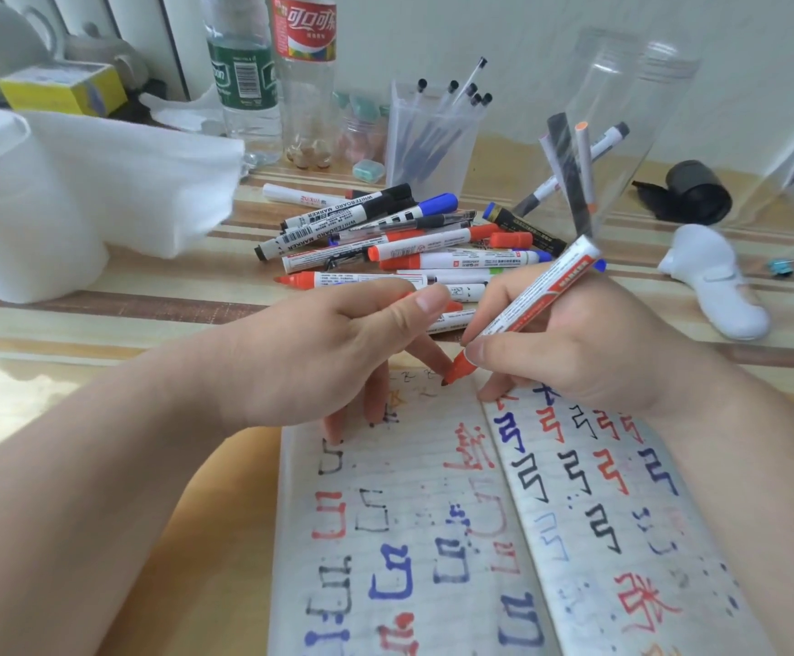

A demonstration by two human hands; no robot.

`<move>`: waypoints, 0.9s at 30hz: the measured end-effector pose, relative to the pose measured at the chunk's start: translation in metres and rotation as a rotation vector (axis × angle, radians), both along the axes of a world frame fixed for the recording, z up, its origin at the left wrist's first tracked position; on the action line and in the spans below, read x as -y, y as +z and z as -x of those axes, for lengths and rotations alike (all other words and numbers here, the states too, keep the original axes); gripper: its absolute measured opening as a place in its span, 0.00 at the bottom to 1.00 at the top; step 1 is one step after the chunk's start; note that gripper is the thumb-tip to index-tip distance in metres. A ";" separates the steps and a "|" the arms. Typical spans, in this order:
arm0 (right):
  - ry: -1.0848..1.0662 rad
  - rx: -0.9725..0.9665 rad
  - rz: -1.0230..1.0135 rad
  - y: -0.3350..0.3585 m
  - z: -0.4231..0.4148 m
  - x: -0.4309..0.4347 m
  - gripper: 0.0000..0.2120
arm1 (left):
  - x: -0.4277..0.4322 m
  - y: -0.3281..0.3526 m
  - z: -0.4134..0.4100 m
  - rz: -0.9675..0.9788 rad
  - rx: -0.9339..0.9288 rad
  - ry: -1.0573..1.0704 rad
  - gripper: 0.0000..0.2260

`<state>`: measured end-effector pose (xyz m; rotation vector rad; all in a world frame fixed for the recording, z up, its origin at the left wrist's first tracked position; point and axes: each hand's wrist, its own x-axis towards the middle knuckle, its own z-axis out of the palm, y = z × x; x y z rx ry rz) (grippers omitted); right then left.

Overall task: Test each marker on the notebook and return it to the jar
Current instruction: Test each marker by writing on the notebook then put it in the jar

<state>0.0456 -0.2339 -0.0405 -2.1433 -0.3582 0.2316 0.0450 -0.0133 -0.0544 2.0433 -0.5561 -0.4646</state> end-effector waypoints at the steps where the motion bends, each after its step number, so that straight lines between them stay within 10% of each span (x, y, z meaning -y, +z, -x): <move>1: 0.002 0.002 0.011 0.001 0.001 0.000 0.05 | 0.000 0.000 0.000 0.002 -0.004 0.001 0.26; 27: 0.056 0.028 0.161 0.008 0.003 -0.002 0.08 | 0.002 0.001 0.001 -0.023 -0.020 0.004 0.26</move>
